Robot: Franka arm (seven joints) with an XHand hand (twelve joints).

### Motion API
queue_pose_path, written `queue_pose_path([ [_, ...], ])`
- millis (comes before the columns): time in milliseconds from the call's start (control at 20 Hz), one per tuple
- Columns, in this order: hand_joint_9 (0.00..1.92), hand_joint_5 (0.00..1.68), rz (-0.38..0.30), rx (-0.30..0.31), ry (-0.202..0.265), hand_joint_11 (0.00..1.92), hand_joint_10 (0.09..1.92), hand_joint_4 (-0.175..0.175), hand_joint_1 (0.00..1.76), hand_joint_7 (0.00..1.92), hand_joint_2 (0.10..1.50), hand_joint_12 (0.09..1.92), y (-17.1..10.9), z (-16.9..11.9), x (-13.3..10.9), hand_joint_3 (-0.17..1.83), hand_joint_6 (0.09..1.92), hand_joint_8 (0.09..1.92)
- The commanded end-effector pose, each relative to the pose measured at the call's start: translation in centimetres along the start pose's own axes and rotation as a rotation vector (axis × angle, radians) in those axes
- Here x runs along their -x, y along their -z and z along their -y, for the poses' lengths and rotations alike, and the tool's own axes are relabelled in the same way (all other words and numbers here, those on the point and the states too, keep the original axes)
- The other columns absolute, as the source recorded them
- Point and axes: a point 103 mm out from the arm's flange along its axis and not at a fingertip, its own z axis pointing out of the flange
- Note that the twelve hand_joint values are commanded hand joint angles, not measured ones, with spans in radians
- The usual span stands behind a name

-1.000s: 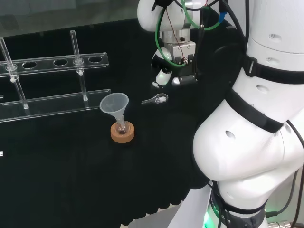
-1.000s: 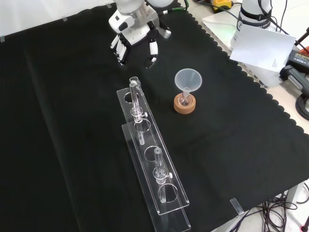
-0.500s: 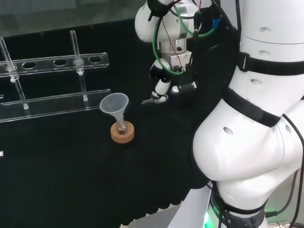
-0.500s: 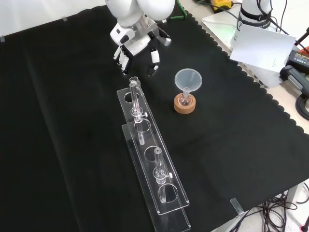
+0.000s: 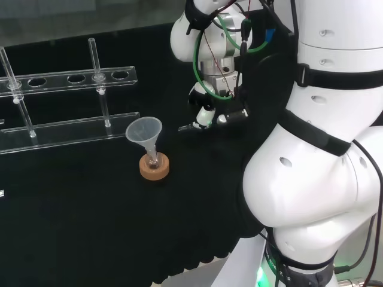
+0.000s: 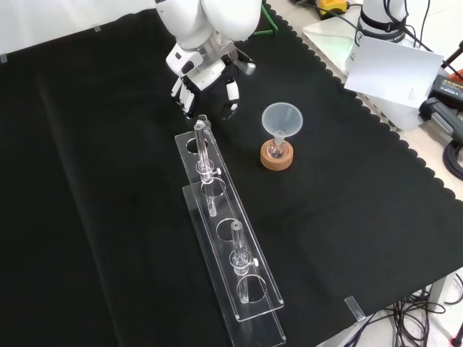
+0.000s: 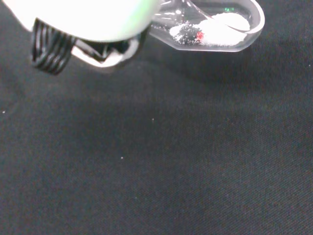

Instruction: Pick up the weighing funnel.

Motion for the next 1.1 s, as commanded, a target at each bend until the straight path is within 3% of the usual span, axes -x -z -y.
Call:
queue_pose_path([
  [50, 0.77, 0.63, -0.007, 0.0, 0.009, 0.4, 0.44, -0.011, 1.02, 0.85, 0.41, 1.3, -0.8, -0.8, 0.6, 0.82, 0.63, 0.56],
  [450, 0.77, 0.63, -0.018, -0.014, 0.012, 0.4, 0.45, -0.012, 1.02, 0.85, 0.41, 1.3, -1.2, -0.8, 1.8, 0.83, 0.65, 0.57],
  [1100, 0.79, 0.65, -0.007, -0.042, 0.018, 0.41, 0.47, -0.011, 1.02, 0.86, 0.41, 1.3, -1.8, -1.8, 1.2, 0.83, 0.67, 0.58],
])
